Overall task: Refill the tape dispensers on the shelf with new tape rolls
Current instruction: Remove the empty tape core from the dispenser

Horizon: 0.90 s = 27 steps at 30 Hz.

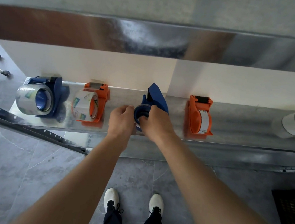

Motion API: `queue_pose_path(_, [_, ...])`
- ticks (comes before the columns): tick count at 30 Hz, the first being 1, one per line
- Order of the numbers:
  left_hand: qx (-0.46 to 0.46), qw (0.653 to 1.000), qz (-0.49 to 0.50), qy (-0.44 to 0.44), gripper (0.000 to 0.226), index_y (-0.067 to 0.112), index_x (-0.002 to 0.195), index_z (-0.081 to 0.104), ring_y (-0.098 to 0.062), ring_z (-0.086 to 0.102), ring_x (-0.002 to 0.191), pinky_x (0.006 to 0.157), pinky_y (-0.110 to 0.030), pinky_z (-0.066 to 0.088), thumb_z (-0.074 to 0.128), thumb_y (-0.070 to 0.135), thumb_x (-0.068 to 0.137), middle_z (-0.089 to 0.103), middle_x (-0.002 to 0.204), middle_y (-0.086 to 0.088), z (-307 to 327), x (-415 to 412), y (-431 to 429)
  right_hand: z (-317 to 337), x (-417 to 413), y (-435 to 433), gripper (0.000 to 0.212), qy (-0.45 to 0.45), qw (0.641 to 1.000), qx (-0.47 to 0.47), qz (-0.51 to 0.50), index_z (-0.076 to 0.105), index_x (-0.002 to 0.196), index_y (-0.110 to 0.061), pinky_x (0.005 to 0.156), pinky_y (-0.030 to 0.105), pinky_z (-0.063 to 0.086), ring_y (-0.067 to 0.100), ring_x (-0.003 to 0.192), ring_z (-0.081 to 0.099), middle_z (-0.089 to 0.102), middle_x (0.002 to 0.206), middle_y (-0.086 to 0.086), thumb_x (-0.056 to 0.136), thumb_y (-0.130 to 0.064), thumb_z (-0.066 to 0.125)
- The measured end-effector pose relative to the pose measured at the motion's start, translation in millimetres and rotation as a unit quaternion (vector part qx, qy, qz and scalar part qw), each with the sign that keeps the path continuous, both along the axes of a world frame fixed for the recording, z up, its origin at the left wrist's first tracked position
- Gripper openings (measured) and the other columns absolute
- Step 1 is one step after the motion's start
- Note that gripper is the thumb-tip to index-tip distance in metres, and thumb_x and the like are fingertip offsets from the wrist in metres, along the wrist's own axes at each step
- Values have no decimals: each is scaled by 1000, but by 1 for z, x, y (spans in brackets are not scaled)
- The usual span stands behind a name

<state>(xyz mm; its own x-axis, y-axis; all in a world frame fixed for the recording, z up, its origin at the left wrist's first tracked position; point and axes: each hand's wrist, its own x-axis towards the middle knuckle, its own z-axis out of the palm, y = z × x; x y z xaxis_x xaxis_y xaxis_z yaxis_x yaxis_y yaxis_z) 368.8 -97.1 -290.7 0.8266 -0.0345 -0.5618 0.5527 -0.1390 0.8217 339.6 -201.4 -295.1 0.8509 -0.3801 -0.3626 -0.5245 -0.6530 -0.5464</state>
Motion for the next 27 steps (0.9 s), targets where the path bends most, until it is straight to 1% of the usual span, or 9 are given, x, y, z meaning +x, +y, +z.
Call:
queue_pose_path(4, [-5,1000,2,-7,31,20,75,64,-29,65,88,94,-60,59,50,13,102,70,92,-13,19,-1,3,12,-3,1,27,-17,1000,-17,8,57,123,-7,68,30,44,25,93,63,68,114,11,99,-21,54])
queue_pose_path(6, [-8,1000,5,-17,29,20,75,64,-28,62,89,89,-56,60,51,13,100,68,90,-12,28,-1,5,19,-5,1,25,-48,998,-43,16,59,120,-8,67,31,43,23,89,62,69,111,9,99,-20,55])
queue_pose_path(9, [-28,999,11,-24,26,17,79,67,-27,65,86,92,-57,60,53,12,101,71,87,-11,43,-3,7,31,-9,2,23,-90,995,-52,11,61,117,-10,67,30,44,23,91,64,68,108,7,98,-21,57])
queue_pose_path(15, [-56,997,40,-40,22,15,82,70,-21,71,83,97,-52,60,57,12,100,75,77,-1,74,-12,5,61,-19,0,29,-157,986,-47,7,60,124,-11,82,30,50,23,103,63,65,119,7,96,-19,58])
queue_pose_path(17, [-67,995,46,-52,21,14,83,71,-23,72,84,96,-51,61,57,11,99,75,70,2,86,-16,4,72,-24,-3,35,-185,982,-42,10,59,129,-9,89,34,51,26,108,61,63,123,9,96,-19,60])
queue_pose_path(20, [-76,993,45,-73,17,11,91,71,-29,73,95,96,-51,60,56,11,96,76,86,-7,102,-24,1,89,-33,-8,47,-223,974,-28,13,55,138,-11,96,39,53,26,114,59,60,129,9,94,-22,65])
queue_pose_path(22, [-87,991,50,-85,16,8,95,70,-33,72,100,97,-51,60,54,9,96,74,97,-13,111,-31,-1,98,-40,-11,50,-254,967,-19,7,54,139,-13,94,34,51,24,115,58,60,129,7,92,-22,67])
queue_pose_path(25, [-97,989,50,-101,17,7,99,70,-37,73,108,99,-52,61,53,7,96,74,100,-16,124,-41,-7,113,-53,-17,49,-295,955,-4,-9,56,138,-15,93,27,46,21,116,58,60,130,3,91,-21,68])
queue_pose_path(27, [-110,986,53,-111,19,5,105,69,-35,73,107,100,-53,61,53,7,96,74,100,-14,132,-47,-10,123,-61,-20,50,-316,949,4,-12,56,138,-13,95,23,42,21,118,58,59,132,4,90,-20,69])
